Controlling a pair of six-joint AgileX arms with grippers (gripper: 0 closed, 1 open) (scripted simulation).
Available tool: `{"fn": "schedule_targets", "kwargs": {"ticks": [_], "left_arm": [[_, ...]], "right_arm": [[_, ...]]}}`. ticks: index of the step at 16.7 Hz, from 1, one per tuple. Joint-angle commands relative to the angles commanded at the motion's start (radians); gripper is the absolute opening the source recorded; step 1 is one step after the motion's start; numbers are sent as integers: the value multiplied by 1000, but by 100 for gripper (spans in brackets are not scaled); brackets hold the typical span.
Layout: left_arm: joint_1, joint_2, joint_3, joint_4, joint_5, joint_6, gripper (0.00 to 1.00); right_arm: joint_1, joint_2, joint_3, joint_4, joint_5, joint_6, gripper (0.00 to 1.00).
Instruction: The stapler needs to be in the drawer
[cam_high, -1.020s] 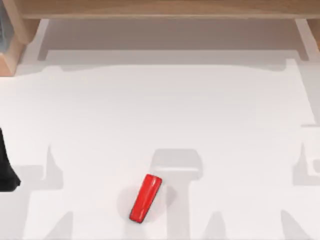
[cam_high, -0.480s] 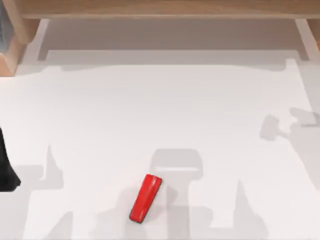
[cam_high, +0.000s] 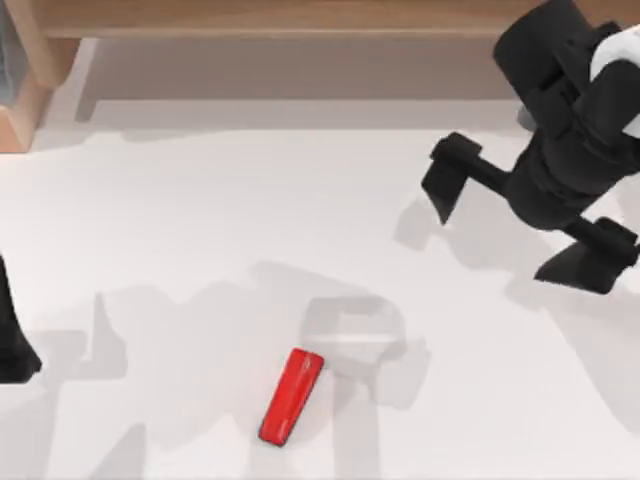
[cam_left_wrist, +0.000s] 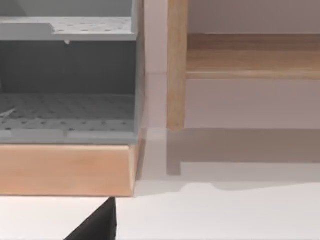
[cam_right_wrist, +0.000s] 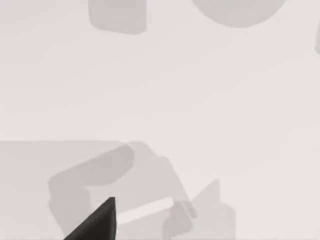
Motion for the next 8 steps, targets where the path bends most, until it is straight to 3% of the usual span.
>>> {"fn": "schedule_targets", "kwargs": {"ticks": [8], "left_arm": [[0,0,0,0,0,0,100]], "right_arm": [[353,413,424,-265,27,285,100]]}}
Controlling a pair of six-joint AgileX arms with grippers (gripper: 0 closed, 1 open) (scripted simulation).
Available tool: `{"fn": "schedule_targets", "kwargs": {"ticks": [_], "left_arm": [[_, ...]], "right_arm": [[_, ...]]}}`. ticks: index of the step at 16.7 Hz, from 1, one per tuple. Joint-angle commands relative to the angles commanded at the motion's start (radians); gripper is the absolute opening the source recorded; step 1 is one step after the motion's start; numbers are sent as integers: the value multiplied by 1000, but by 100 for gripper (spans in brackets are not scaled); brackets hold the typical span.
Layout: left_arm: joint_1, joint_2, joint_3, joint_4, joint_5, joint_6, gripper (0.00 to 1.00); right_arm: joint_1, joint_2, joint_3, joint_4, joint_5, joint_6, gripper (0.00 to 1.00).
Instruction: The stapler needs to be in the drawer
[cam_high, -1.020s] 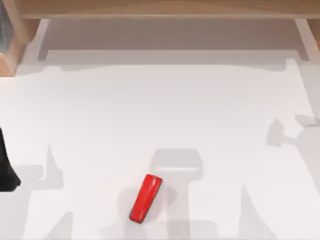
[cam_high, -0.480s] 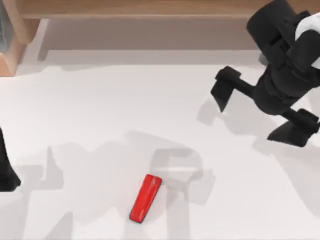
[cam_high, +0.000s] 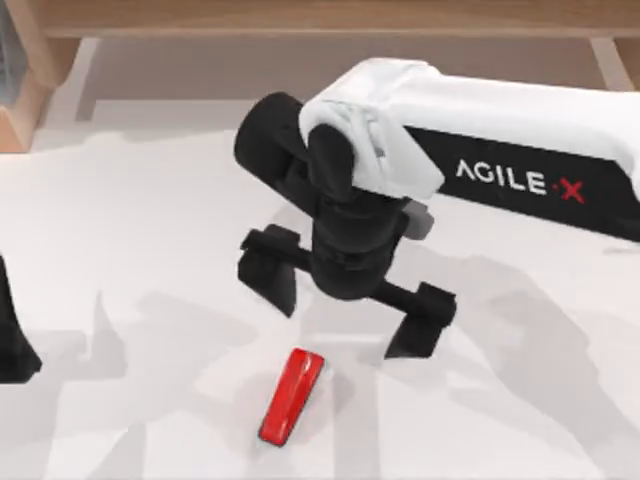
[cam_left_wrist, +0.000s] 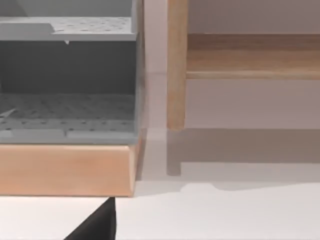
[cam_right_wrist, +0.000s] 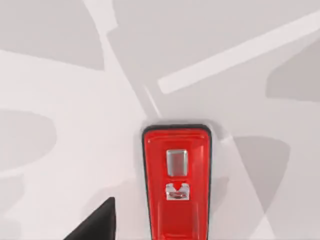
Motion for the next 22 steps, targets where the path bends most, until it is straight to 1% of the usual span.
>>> {"fn": "schedule_targets", "kwargs": {"ticks": [3,6,12,19,22], "left_arm": [[0,0,0,0,0,0,100],[0,0,0,0,0,0,100],[0,0,0,0,0,0,100],[0,0,0,0,0,0,100],[0,0,0,0,0,0,100]], "right_arm": [[88,64,87,-41,19,48,100],[127,91,122,-57,29,67,100],[124,89,117,-52,28,66,100],[128,138,14,97,30,68,100],[128,142,5,111,30,69,100]]}}
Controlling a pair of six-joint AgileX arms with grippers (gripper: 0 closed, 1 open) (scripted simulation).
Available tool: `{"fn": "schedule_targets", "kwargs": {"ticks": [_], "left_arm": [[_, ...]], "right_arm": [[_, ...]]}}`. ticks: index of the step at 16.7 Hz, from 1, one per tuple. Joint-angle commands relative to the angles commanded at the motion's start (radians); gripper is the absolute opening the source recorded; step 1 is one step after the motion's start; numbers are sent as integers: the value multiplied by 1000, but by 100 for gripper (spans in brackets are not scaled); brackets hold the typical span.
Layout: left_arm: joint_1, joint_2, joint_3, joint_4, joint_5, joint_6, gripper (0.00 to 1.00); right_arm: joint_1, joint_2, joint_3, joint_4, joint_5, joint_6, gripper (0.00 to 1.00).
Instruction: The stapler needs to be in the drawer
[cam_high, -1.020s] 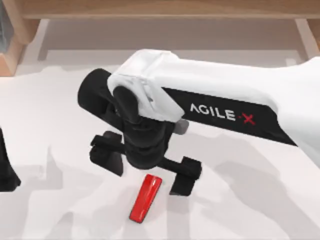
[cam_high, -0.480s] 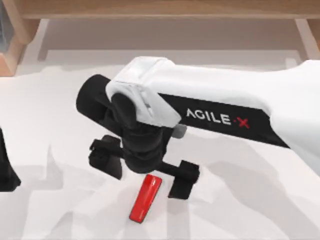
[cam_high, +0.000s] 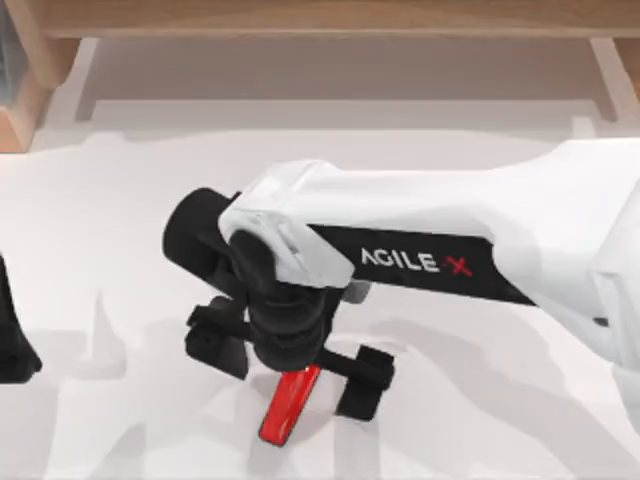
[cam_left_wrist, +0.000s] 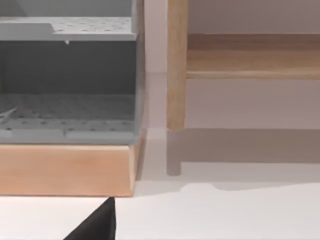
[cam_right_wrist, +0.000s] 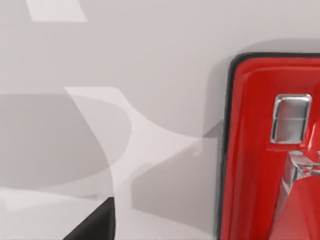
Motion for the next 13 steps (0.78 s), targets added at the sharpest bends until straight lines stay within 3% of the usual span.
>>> {"fn": "schedule_targets", "kwargs": {"ticks": [2,13], "left_arm": [[0,0,0,0,0,0,100],[0,0,0,0,0,0,100]], "right_arm": [[0,0,0,0,0,0,100],[0,0,0,0,0,0,17]]}}
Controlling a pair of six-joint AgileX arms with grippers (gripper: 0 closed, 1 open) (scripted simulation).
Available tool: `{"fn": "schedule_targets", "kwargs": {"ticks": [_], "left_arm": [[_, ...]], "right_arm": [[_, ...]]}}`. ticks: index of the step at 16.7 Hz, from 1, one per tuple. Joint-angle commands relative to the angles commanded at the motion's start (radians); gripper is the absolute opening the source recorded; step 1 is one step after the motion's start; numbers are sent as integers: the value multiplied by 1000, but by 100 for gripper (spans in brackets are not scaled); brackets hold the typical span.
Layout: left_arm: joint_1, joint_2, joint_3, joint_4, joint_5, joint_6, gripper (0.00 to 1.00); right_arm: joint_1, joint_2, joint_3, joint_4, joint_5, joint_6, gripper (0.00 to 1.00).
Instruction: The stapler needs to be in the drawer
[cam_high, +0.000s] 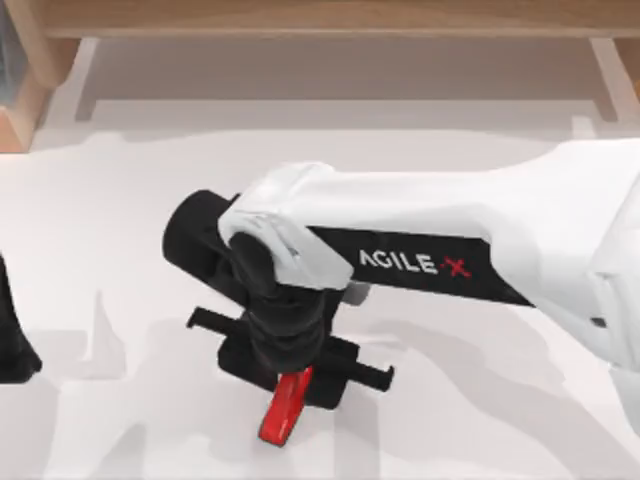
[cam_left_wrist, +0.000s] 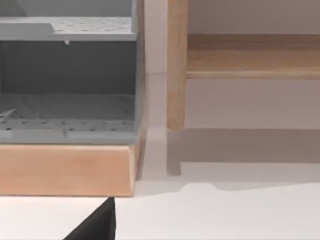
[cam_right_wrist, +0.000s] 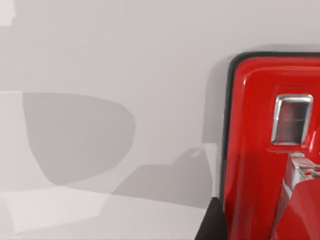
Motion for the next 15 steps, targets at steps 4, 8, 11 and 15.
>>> {"fn": "schedule_targets", "kwargs": {"ticks": [4,8,11,15], "left_arm": [[0,0,0,0,0,0,100],[0,0,0,0,0,0,100],[0,0,0,0,0,0,100],[0,0,0,0,0,0,100]], "right_arm": [[0,0,0,0,0,0,0],[0,0,0,0,0,0,0],[-2,-2,-1,0,0,1,0],[-1,-13,24,-37,0,0,0]]}}
